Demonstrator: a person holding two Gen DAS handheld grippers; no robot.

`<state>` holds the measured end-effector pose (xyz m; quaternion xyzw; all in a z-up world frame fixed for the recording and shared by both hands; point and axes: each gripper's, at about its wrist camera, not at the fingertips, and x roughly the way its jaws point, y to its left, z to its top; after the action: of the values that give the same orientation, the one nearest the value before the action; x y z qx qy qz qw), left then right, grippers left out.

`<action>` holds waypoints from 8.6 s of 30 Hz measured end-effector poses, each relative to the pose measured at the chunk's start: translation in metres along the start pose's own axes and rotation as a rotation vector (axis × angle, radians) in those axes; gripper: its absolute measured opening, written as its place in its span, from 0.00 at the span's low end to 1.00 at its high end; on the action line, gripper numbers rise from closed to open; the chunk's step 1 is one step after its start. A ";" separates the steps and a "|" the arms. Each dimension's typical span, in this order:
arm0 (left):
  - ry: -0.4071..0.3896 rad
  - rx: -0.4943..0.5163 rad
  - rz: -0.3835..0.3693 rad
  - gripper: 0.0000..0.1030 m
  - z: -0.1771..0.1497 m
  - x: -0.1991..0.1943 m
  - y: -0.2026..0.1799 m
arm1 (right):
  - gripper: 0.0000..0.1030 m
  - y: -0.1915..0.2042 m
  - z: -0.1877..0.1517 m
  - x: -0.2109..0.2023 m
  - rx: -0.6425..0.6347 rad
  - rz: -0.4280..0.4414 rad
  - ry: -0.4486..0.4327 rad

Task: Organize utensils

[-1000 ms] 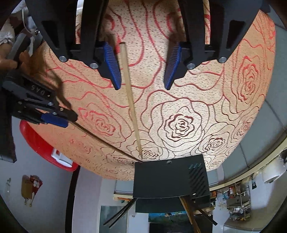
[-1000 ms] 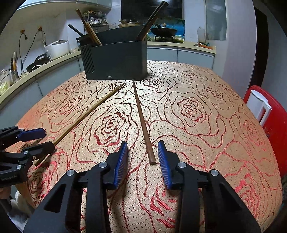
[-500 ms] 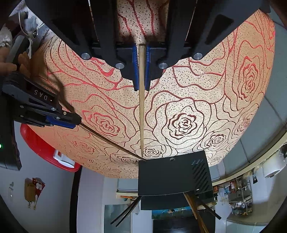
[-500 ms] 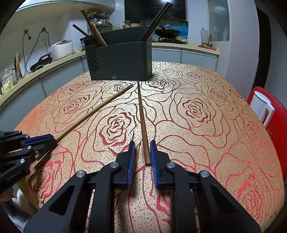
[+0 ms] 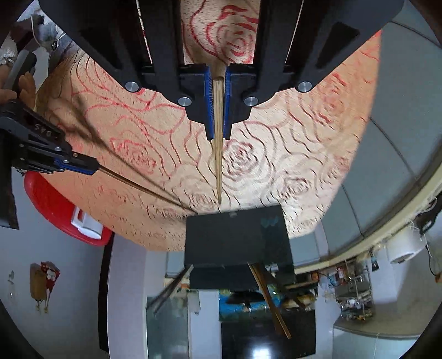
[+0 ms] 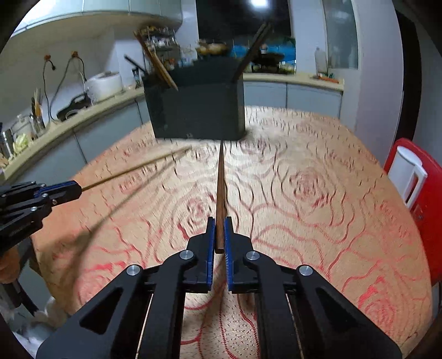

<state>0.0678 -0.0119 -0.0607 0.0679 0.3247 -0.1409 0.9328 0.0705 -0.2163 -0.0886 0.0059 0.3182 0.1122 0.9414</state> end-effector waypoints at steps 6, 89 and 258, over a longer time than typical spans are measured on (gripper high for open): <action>-0.095 0.022 0.006 0.06 0.025 -0.032 0.004 | 0.07 0.002 0.027 -0.039 -0.007 0.015 -0.120; -0.358 -0.052 0.050 0.06 0.287 0.045 0.035 | 0.07 -0.013 0.301 0.017 0.024 0.003 -0.277; -0.307 -0.145 0.183 0.93 0.102 -0.041 0.040 | 0.93 0.027 0.109 -0.047 0.045 -0.099 -0.295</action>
<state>0.1096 0.0124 0.0457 0.0073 0.1804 -0.0403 0.9827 0.0940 -0.1940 0.0289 0.0278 0.1790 0.0565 0.9818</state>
